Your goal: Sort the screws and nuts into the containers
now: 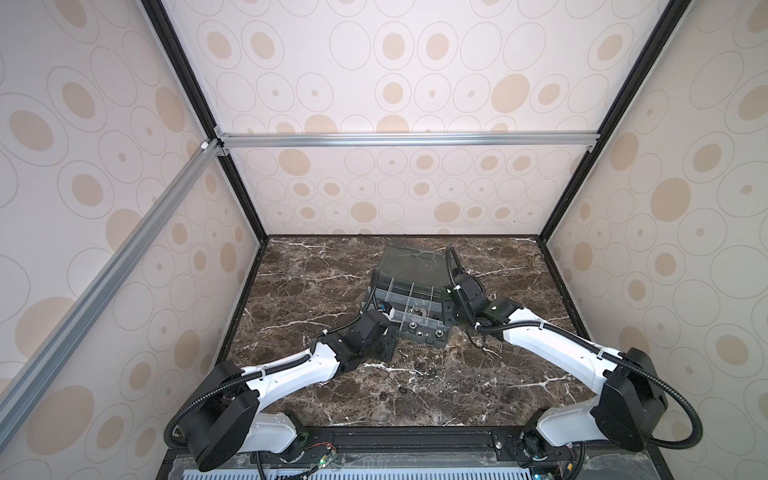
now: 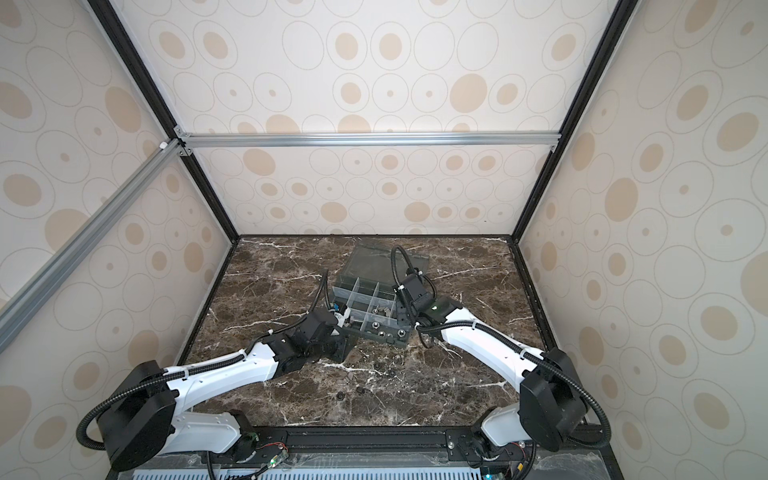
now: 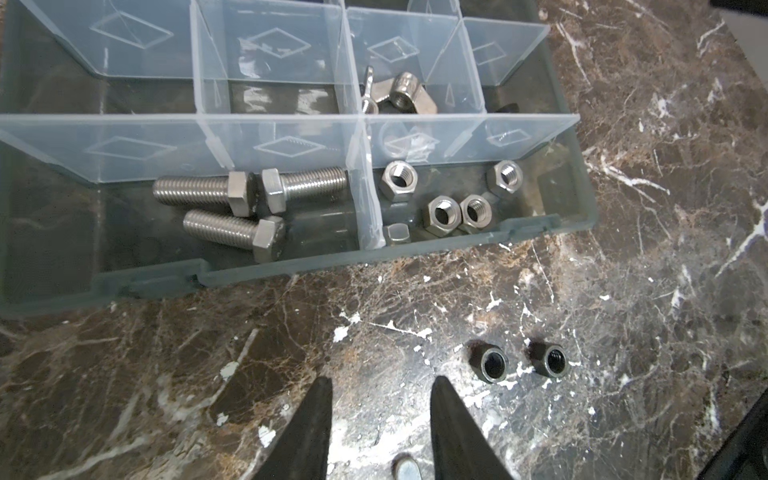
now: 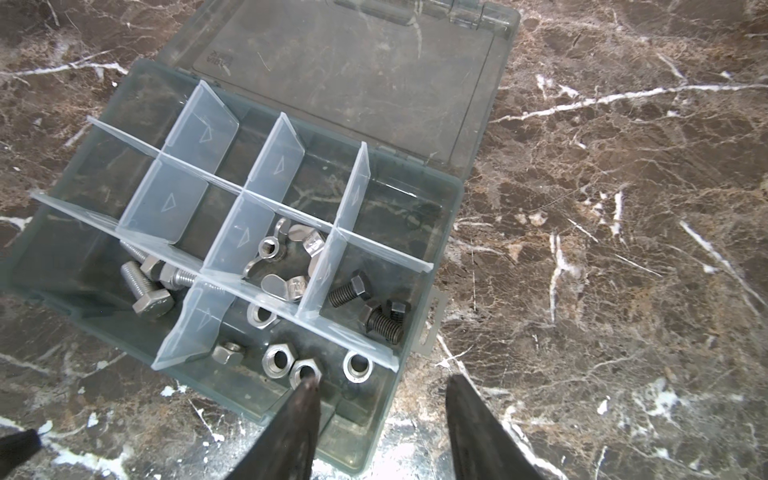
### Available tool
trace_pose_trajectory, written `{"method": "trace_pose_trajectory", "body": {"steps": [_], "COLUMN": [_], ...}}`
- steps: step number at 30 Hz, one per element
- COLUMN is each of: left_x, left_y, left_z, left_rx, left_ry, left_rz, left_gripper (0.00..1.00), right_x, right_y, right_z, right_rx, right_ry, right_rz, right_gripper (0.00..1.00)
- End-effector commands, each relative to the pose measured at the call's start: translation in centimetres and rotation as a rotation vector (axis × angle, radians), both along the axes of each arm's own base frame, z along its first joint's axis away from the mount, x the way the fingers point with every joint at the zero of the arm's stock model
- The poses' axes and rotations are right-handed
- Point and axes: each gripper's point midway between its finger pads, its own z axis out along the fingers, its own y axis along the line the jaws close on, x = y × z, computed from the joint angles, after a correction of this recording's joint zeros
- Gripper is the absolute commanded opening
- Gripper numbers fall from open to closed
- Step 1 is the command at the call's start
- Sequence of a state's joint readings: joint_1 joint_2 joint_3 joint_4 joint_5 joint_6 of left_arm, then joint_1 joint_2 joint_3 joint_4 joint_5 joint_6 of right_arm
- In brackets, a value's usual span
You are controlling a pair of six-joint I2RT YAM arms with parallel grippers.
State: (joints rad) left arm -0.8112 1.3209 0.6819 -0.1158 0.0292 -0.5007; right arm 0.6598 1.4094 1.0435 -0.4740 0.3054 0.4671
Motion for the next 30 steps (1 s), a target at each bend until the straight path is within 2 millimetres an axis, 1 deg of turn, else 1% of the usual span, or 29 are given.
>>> {"method": "trace_pose_trajectory", "body": {"steps": [1,8,12,21,25,30], "left_x": [-1.2,-3.1,-4.4,-6.8,-7.5,-7.8], "left_y": [0.1,-0.1,-0.1,1.3,1.5,1.6], "left_z": [-1.0,-2.7,-3.1,-4.4,-4.6,-5.1], "left_rx": [0.021,0.057,0.074,0.136,0.145,0.184], "left_ry": [0.039,0.089,0.104,0.157,0.172,0.177], "left_rz": [-0.01,-0.054,-0.086,-0.094,-0.104,-0.132], "left_gripper": [0.39,0.38,0.38,0.38,0.38,0.38], "right_x": [-0.1,-1.3,-2.2,-3.8,-4.2,-4.6], "right_y": [0.0,-0.1,-0.3,-0.8,-0.8,-0.3], "right_z": [0.8,0.0,-0.4,-1.5,-1.6,-1.7], "right_rx": [0.021,0.031,0.028,0.037,0.036,0.039], "right_ry": [0.003,0.037,0.05,0.075,0.084,0.089], "right_rz": [-0.005,0.008,0.017,0.009,0.012,0.029], "right_gripper": [0.53,0.53,0.53,0.53,0.53,0.53]}}
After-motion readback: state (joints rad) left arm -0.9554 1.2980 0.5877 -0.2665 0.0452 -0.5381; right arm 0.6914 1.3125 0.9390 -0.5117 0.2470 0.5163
